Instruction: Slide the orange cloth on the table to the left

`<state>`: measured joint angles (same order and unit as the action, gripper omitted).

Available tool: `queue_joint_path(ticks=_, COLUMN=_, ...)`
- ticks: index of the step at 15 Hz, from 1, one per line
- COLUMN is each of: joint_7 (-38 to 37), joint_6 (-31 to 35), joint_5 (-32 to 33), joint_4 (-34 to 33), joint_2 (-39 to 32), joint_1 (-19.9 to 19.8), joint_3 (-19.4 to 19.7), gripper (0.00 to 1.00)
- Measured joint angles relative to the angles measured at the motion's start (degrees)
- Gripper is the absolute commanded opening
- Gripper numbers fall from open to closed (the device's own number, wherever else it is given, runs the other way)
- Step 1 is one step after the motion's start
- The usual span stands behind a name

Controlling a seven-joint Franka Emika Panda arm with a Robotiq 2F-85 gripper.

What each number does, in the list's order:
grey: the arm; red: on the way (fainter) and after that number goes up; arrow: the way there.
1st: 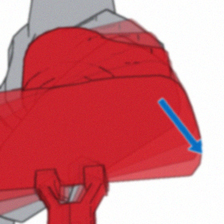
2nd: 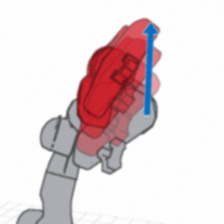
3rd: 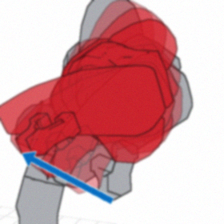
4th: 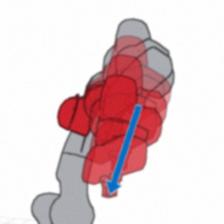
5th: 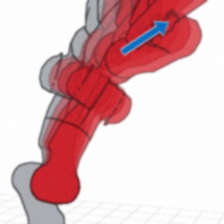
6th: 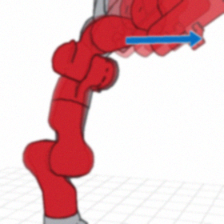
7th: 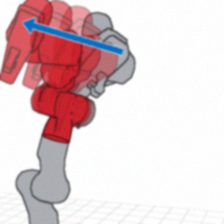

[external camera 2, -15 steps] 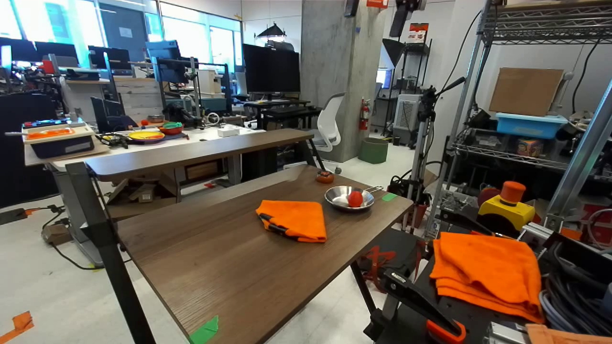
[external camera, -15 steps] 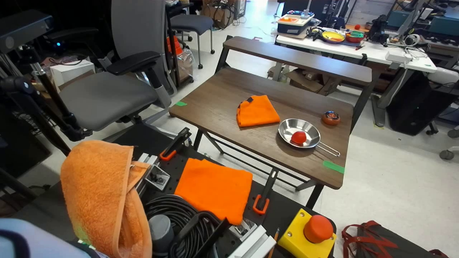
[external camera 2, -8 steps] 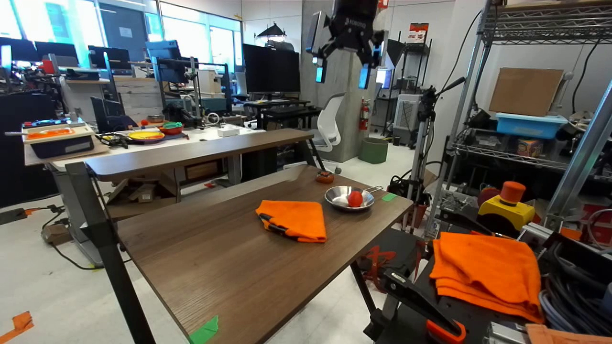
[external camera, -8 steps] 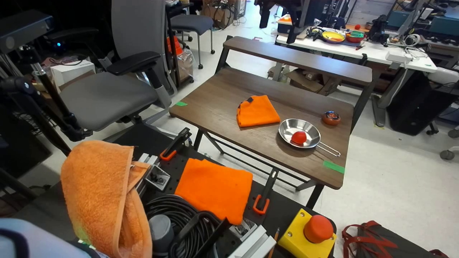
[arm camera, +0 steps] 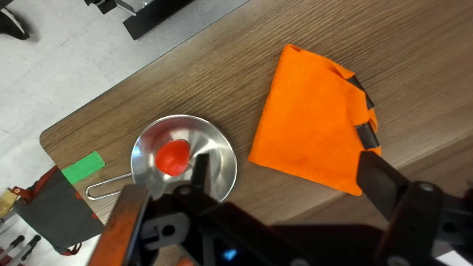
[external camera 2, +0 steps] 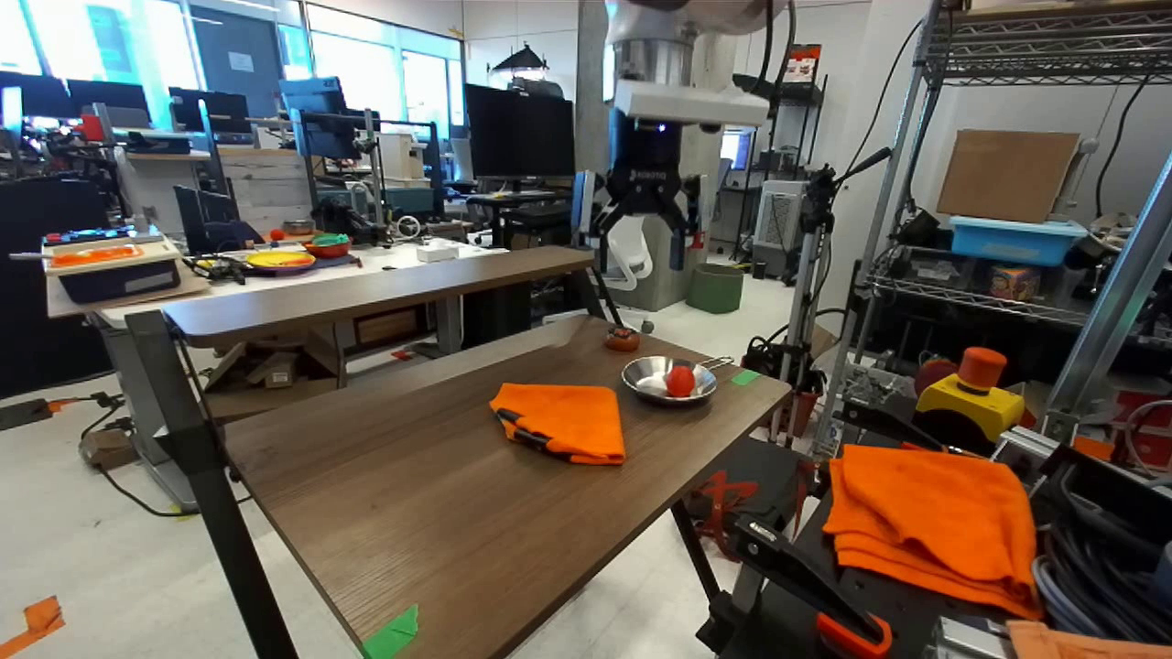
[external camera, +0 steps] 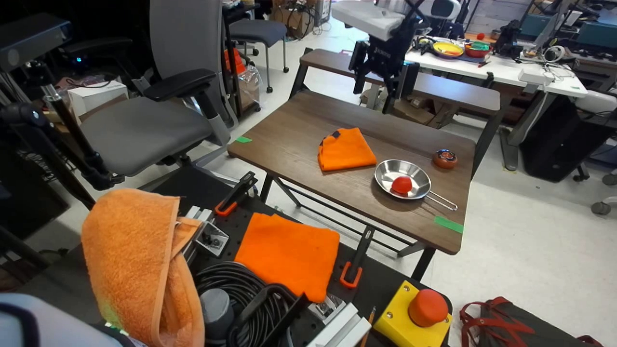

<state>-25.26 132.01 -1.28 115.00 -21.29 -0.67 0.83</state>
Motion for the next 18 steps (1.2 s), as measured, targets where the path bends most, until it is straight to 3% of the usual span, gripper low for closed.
queue_joint_path(ticks=7, joint_7=-3.77, joint_6=0.15, joint_5=0.28, joint_4=-10.09, joint_2=-14.1, joint_1=3.77, joint_3=3.67, gripper=1.0)
queue_joint_path(ticks=18, joint_7=-11.66, joint_6=-1.81, joint_5=2.29, joint_4=-22.9, joint_2=-29.79, joint_1=10.66, joint_3=7.94, gripper=1.0)
